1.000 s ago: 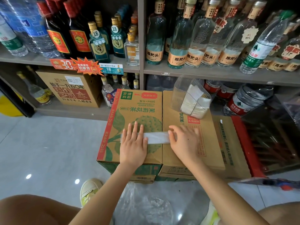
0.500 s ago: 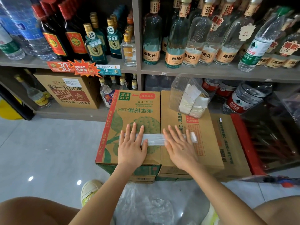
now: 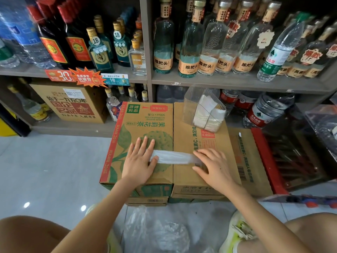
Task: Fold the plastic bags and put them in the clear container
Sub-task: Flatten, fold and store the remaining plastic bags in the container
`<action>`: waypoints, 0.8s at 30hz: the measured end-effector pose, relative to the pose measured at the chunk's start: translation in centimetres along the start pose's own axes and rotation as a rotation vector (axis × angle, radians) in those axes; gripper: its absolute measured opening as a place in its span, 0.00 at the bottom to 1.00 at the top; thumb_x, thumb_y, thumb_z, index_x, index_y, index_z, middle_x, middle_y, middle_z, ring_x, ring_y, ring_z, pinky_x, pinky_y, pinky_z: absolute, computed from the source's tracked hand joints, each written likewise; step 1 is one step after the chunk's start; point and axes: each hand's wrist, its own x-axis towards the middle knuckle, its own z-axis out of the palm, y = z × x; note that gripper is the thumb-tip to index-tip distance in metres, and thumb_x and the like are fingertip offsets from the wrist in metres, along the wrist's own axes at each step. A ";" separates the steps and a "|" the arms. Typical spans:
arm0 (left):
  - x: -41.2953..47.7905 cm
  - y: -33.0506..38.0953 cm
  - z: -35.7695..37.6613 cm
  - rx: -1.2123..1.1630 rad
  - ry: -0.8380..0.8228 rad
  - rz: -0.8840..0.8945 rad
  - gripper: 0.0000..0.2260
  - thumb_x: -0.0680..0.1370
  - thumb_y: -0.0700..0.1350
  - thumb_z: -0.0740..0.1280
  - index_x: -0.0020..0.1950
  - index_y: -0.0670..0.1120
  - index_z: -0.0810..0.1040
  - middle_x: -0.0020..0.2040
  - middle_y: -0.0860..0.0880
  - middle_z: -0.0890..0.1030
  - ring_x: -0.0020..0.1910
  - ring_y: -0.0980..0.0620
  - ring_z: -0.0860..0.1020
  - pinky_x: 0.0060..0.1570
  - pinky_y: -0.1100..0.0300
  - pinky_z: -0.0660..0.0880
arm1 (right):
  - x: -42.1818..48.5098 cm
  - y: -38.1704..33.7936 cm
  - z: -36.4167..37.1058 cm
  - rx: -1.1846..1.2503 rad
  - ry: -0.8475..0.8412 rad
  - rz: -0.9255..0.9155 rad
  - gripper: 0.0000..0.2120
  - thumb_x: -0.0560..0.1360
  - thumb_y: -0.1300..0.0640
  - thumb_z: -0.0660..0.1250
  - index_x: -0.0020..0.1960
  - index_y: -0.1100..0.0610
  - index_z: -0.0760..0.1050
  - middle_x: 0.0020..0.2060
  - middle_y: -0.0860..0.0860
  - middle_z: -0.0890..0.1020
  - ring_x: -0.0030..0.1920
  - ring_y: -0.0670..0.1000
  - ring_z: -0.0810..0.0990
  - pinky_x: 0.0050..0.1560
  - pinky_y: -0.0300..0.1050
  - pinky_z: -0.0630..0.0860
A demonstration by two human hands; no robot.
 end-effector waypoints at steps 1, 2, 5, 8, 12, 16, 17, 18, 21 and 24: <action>0.5 -0.5 -0.4 -0.047 0.003 0.015 0.38 0.72 0.66 0.34 0.79 0.50 0.45 0.79 0.47 0.46 0.78 0.48 0.42 0.74 0.55 0.36 | 0.1 0.0 0.0 0.035 0.028 0.014 0.21 0.74 0.45 0.67 0.62 0.55 0.78 0.54 0.49 0.80 0.55 0.53 0.76 0.56 0.52 0.72; 1.0 -1.0 -0.8 -0.110 0.006 0.010 0.38 0.73 0.67 0.39 0.79 0.49 0.49 0.79 0.47 0.49 0.78 0.48 0.44 0.74 0.56 0.37 | 0.3 -0.1 0.0 0.085 0.053 0.047 0.19 0.72 0.48 0.70 0.59 0.55 0.79 0.50 0.48 0.79 0.52 0.53 0.76 0.53 0.50 0.70; 2.3 -1.7 -2.1 -0.270 0.045 -0.031 0.32 0.76 0.61 0.61 0.77 0.49 0.61 0.79 0.48 0.54 0.78 0.48 0.48 0.75 0.55 0.40 | 0.7 -0.9 -0.1 0.234 0.064 0.154 0.13 0.72 0.51 0.72 0.56 0.54 0.80 0.44 0.45 0.74 0.49 0.48 0.70 0.53 0.45 0.65; 2.0 -1.0 -2.7 -0.277 0.227 0.029 0.24 0.74 0.59 0.61 0.64 0.49 0.78 0.73 0.46 0.68 0.75 0.43 0.61 0.74 0.49 0.47 | 0.7 -1.0 0.3 0.261 0.062 0.182 0.11 0.73 0.51 0.70 0.55 0.51 0.80 0.43 0.41 0.73 0.49 0.46 0.68 0.55 0.45 0.65; -0.2 2.0 -1.7 -0.345 0.304 0.215 0.16 0.72 0.56 0.63 0.50 0.49 0.84 0.52 0.48 0.81 0.53 0.45 0.77 0.55 0.50 0.73 | 0.5 -1.2 0.4 0.280 0.066 0.193 0.11 0.74 0.50 0.70 0.55 0.50 0.80 0.42 0.41 0.74 0.47 0.45 0.69 0.49 0.43 0.61; -0.5 3.9 0.5 -0.361 0.202 0.281 0.18 0.70 0.58 0.66 0.52 0.48 0.84 0.50 0.51 0.81 0.52 0.50 0.75 0.50 0.49 0.76 | 0.6 -1.4 -0.2 0.346 0.027 0.241 0.09 0.75 0.53 0.69 0.54 0.50 0.81 0.40 0.41 0.75 0.44 0.45 0.70 0.50 0.43 0.66; -0.3 4.0 0.7 -0.368 0.194 0.252 0.19 0.70 0.59 0.65 0.53 0.48 0.83 0.50 0.51 0.80 0.52 0.49 0.76 0.50 0.50 0.76 | 0.6 -1.5 -0.4 0.388 0.023 0.257 0.08 0.74 0.54 0.70 0.53 0.50 0.81 0.38 0.41 0.76 0.42 0.44 0.71 0.49 0.42 0.67; -0.1 4.1 0.9 -0.379 0.202 0.222 0.20 0.69 0.59 0.65 0.53 0.48 0.83 0.50 0.51 0.80 0.51 0.48 0.76 0.50 0.50 0.75 | 0.7 -1.6 -0.7 0.429 0.016 0.273 0.07 0.74 0.55 0.70 0.52 0.50 0.82 0.37 0.40 0.76 0.40 0.42 0.71 0.47 0.41 0.68; 0.2 4.3 1.0 -0.389 0.255 0.178 0.20 0.69 0.60 0.65 0.51 0.48 0.84 0.48 0.51 0.81 0.48 0.46 0.78 0.48 0.51 0.75 | 1.3 -2.0 -1.8 0.535 -0.053 0.315 0.06 0.74 0.57 0.70 0.50 0.49 0.82 0.36 0.41 0.78 0.37 0.40 0.73 0.40 0.36 0.69; 0.4 4.5 1.0 -0.379 0.317 0.151 0.18 0.71 0.59 0.64 0.48 0.48 0.85 0.45 0.51 0.81 0.45 0.46 0.78 0.44 0.52 0.76 | 1.9 -2.5 -3.2 0.680 -0.086 0.340 0.07 0.73 0.59 0.70 0.48 0.48 0.82 0.40 0.47 0.82 0.40 0.45 0.75 0.46 0.46 0.75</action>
